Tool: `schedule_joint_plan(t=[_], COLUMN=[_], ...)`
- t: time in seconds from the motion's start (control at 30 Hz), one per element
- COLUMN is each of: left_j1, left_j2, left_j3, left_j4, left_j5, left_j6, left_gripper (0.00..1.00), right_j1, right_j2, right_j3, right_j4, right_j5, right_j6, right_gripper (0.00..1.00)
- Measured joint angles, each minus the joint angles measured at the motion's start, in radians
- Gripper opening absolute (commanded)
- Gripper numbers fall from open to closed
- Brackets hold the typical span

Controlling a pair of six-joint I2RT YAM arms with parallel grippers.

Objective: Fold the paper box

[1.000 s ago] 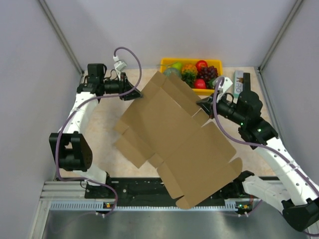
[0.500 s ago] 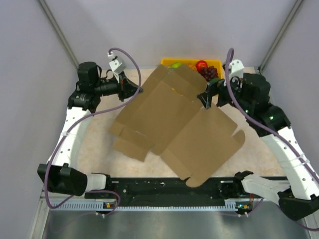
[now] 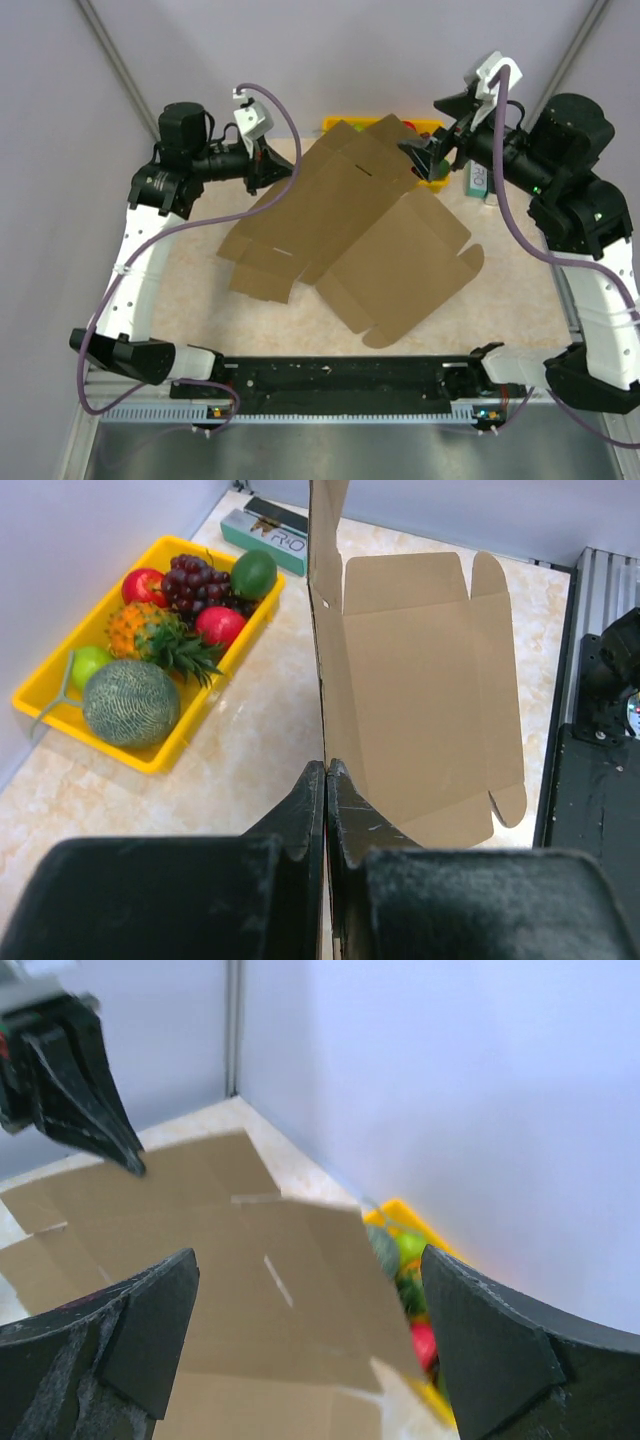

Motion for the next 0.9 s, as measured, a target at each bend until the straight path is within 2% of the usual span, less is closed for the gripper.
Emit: schedule_joint_plan(t=[0.2,0.3,0.37,0.53,0.83,0.9], left_j1=[-0.024,-0.039,-0.045,-0.054,-0.059,-0.059], left_j2=[-0.002,-0.005,-0.009,-0.011,-0.029,-0.036], left_j3=[-0.007,-0.007,-0.009,-0.009,-0.018,-0.021], left_j4=[-0.02,-0.02,-0.02,-0.023,-0.032,-0.036], left_j5=[-0.016,-0.019,-0.024,-0.031,-0.036,-0.039], left_j6=[0.002,0.003,0.004,0.015,0.057,0.067], left_gripper=[0.0,0.0,0.0,0.0,0.0,0.0], right_j1=[0.036,0.095,0.132,0.154,0.154,0.154], right_j2=[0.167,0.266,0.322,0.397,0.374,0.37], right_j3=[0.216,0.299,0.326,0.317,0.217,0.198], right_j4=[0.018,0.017,0.015,-0.011,-0.029,-0.039], right_j5=[-0.125,-0.145,-0.153,-0.167,-0.203,-0.212], right_j6=[-0.116,-0.169,-0.204,-0.266,-0.309,-0.315], right_gripper=[0.9,0.84,0.75,0.66,0.52,0.45])
